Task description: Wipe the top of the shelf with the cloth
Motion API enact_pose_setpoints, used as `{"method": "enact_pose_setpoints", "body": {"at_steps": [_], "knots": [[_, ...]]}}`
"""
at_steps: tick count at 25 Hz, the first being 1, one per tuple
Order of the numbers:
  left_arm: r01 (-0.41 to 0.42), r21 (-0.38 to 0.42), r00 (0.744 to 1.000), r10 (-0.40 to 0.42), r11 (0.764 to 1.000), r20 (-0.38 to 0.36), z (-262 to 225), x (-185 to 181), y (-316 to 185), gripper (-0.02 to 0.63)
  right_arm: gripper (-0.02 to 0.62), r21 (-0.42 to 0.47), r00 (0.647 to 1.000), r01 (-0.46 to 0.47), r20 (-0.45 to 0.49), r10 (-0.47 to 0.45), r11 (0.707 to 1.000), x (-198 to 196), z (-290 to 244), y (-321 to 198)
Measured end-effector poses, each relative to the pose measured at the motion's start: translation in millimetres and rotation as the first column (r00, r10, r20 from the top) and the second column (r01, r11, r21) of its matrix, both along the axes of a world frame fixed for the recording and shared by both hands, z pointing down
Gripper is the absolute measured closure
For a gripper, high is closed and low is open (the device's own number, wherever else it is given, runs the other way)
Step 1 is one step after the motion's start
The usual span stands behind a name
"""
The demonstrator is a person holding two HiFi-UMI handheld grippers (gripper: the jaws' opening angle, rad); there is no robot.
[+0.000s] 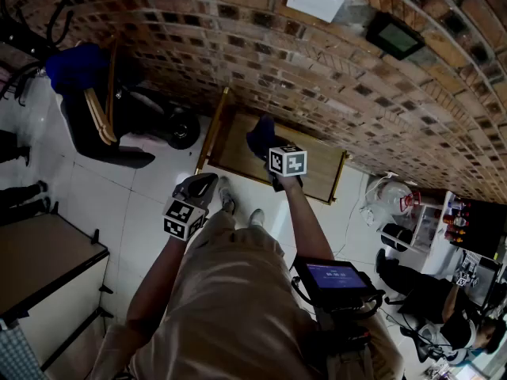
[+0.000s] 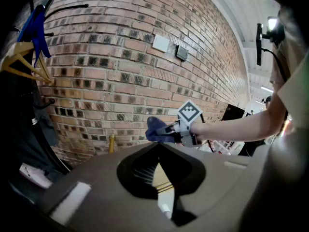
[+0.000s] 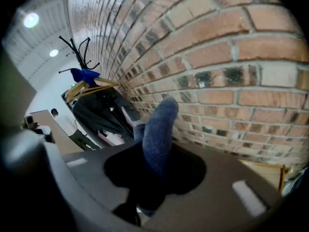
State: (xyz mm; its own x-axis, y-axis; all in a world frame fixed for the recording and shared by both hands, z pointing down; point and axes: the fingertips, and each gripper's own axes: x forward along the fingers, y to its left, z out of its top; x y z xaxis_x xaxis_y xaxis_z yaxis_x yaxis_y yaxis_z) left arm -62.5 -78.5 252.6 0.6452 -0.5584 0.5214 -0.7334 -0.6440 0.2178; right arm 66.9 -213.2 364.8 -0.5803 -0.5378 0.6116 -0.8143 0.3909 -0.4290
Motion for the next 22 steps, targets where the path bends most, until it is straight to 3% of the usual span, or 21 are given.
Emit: {"method": "enact_pose_setpoints", "body": {"at_steps": [13,22], "knots": [[-0.178,-0.056,0.982,0.181,0.982,0.057,29.2,-40.6,-86.2,0.601,0.494,-0.225,0.988,0.043,-0.137,-0.075,0.973,-92.4,159.4,-97.3],[-0.163,-0.101,0.981,0.172,0.981,0.093,40.5,-61.1,-90.6,0.601,0.494,-0.376,0.973,0.038,-0.198,-0.12,0.926,-106.3,263.0,-116.8]]}}
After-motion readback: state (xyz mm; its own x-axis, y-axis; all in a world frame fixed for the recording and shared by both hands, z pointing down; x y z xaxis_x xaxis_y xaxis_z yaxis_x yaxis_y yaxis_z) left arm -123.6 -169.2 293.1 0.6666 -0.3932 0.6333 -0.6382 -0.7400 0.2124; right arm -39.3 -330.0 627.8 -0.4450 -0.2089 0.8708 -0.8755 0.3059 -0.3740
